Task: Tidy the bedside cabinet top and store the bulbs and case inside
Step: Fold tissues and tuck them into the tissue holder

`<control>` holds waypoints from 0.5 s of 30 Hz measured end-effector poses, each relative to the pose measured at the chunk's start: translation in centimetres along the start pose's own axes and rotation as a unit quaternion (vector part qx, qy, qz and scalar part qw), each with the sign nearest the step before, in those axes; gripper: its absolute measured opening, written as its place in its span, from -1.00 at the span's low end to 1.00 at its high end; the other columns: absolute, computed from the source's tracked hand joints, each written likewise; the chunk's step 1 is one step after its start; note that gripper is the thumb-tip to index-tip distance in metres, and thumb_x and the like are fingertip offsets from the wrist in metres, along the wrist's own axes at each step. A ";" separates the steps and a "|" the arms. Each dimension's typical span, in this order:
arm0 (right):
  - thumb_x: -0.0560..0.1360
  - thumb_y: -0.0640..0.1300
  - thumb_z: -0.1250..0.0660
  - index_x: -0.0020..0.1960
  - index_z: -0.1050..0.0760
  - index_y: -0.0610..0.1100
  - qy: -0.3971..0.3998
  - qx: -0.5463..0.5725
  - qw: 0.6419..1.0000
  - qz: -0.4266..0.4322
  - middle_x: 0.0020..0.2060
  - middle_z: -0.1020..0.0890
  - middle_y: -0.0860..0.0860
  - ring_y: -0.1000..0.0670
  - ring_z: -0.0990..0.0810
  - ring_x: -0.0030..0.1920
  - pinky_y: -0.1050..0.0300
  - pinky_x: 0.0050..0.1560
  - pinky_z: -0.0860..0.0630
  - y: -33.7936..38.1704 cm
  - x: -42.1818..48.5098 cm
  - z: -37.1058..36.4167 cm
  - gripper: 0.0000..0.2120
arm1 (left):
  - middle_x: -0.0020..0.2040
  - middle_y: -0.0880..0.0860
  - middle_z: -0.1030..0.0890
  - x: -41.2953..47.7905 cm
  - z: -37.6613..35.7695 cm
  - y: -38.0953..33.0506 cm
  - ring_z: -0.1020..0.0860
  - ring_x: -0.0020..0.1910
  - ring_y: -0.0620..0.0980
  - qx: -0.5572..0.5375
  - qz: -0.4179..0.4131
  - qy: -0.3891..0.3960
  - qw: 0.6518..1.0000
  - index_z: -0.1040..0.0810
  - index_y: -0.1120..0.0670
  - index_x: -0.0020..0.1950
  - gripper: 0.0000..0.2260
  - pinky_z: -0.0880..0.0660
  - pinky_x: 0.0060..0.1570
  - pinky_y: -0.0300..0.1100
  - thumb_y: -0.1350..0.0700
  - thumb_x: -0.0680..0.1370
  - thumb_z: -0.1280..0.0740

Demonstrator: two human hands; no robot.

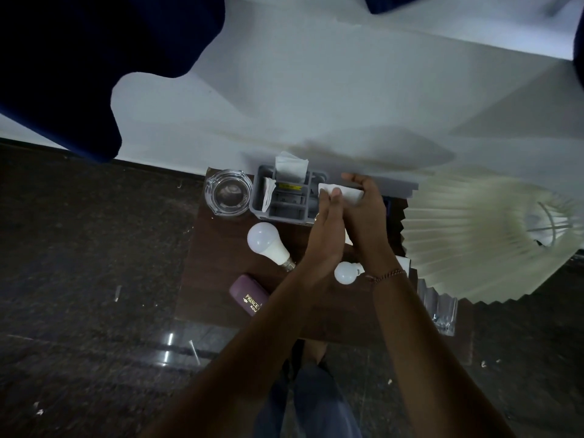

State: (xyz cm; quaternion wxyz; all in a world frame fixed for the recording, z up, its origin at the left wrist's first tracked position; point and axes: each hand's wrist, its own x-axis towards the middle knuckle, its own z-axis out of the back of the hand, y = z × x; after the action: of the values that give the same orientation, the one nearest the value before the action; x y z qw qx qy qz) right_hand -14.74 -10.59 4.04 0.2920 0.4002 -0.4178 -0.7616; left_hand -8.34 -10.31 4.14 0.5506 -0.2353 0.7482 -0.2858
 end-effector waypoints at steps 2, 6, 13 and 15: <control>0.41 -0.20 -0.43 0.23 -0.41 -0.13 0.009 0.010 1.000 -0.017 0.15 -0.55 -0.10 -0.08 -0.55 0.12 -0.04 0.13 -0.55 -0.1 0.3 -0.3 -0.57 | 0.41 0.20 -0.38 0.6 0.2 -0.2 -0.40 0.37 0.08 0.001 -0.003 -0.018 1.000 -0.21 0.10 0.48 -0.48 -0.34 0.39 0.03 -0.16 0.60 -0.02; 0.43 -0.17 -0.41 0.28 -0.35 -0.10 0.022 0.042 0.998 -0.040 0.14 -0.53 -0.10 -0.11 -0.56 0.12 -0.08 0.09 -0.58 -0.4 0.4 -0.9 -0.54 | 0.41 0.16 -0.39 1.3 0.5 -0.6 -0.41 0.35 0.01 -0.023 -0.018 -0.035 0.999 -0.28 0.09 0.44 -0.53 -0.29 0.42 -0.02 -0.13 0.61 -0.04; 0.52 -0.15 -0.29 0.34 -0.30 -0.08 0.035 0.100 0.992 -0.074 0.07 -0.54 -0.03 0.02 -0.58 0.04 0.09 0.07 -0.57 -1.0 0.5 -1.8 -0.58 | 0.06 -0.01 -0.58 2.7 1.0 -0.6 -0.54 -0.12 -0.24 -0.049 0.006 -0.030 0.998 -0.47 -0.03 0.02 -0.71 -0.49 -0.13 -0.36 -0.16 0.60 -0.04; 0.54 -0.15 -0.26 0.35 -0.30 -0.08 0.039 0.110 0.989 -0.090 0.08 -0.59 -0.13 -0.06 -0.60 0.07 0.01 0.15 -0.55 -1.1 0.6 -1.9 -0.60 | -0.15 -0.15 -0.59 2.7 1.4 -0.2 -0.57 -0.21 -0.34 -0.050 -0.001 -0.017 0.999 -0.49 -0.14 -0.14 -0.70 -0.48 -0.26 -0.43 -0.17 0.60 -0.02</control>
State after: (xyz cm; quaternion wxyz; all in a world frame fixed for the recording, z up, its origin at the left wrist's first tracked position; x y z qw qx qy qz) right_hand -13.55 -11.28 2.26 0.1929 0.4951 -0.4495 -0.7181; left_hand -7.78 -12.48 2.10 0.5508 -0.2684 0.7514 -0.2448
